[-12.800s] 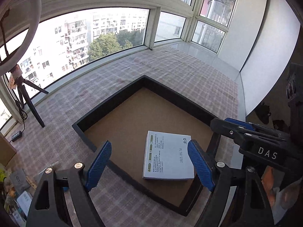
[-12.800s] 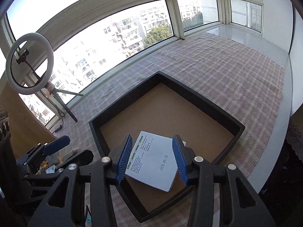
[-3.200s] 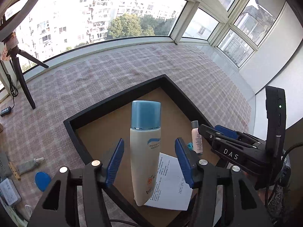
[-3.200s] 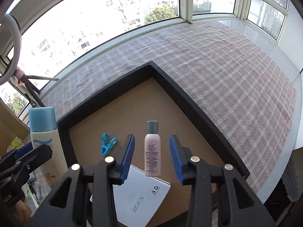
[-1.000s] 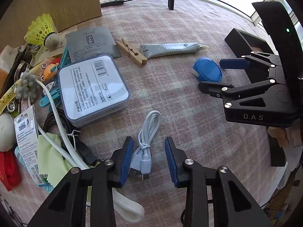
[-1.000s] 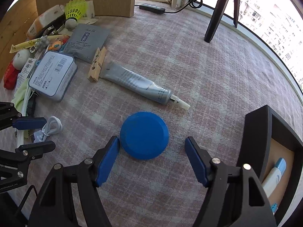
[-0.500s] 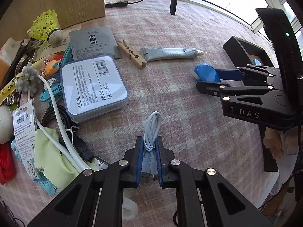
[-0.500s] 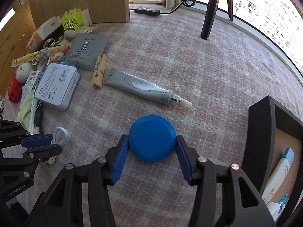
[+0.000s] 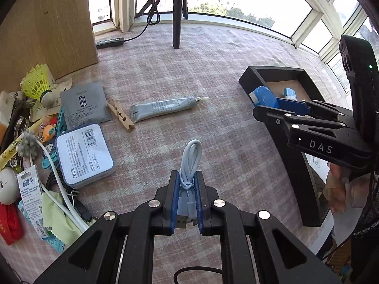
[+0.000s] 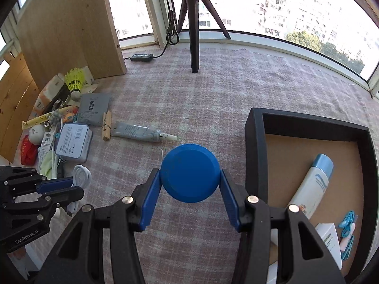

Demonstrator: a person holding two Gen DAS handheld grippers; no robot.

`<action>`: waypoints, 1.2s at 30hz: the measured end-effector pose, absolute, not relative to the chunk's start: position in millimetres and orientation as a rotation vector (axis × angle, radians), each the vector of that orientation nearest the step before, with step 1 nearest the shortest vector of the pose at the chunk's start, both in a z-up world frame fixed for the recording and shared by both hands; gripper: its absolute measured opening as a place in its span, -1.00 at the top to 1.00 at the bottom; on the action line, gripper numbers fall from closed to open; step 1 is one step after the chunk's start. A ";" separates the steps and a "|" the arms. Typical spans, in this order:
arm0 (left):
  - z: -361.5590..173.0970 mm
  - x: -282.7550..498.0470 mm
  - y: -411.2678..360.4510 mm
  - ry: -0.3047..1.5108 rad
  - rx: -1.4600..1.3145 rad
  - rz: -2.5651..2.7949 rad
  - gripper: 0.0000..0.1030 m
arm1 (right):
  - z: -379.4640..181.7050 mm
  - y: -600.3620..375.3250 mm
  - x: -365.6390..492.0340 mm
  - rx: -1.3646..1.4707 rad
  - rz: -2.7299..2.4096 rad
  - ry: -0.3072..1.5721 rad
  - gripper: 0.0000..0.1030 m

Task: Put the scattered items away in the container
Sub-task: 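Carry the blue lid and white cable into the tray and release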

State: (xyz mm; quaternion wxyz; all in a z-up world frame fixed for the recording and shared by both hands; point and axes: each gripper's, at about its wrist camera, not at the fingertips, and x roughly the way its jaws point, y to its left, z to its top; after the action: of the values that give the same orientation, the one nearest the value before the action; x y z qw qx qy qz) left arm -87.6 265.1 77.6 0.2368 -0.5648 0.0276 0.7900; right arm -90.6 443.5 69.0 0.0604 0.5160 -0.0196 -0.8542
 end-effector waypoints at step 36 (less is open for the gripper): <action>152.3 -48.0 503.5 0.320 -1.225 1.934 -0.27 | 119.8 675.1 26.0 1.641 -3.102 -0.316 -0.30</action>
State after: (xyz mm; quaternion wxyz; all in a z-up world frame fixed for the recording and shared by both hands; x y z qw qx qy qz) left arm -48.0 503.5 152.3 0.4033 -0.4850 0.1269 0.7655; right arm 26.0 675.1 119.8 -0.1900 0.4572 -0.0881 -0.8643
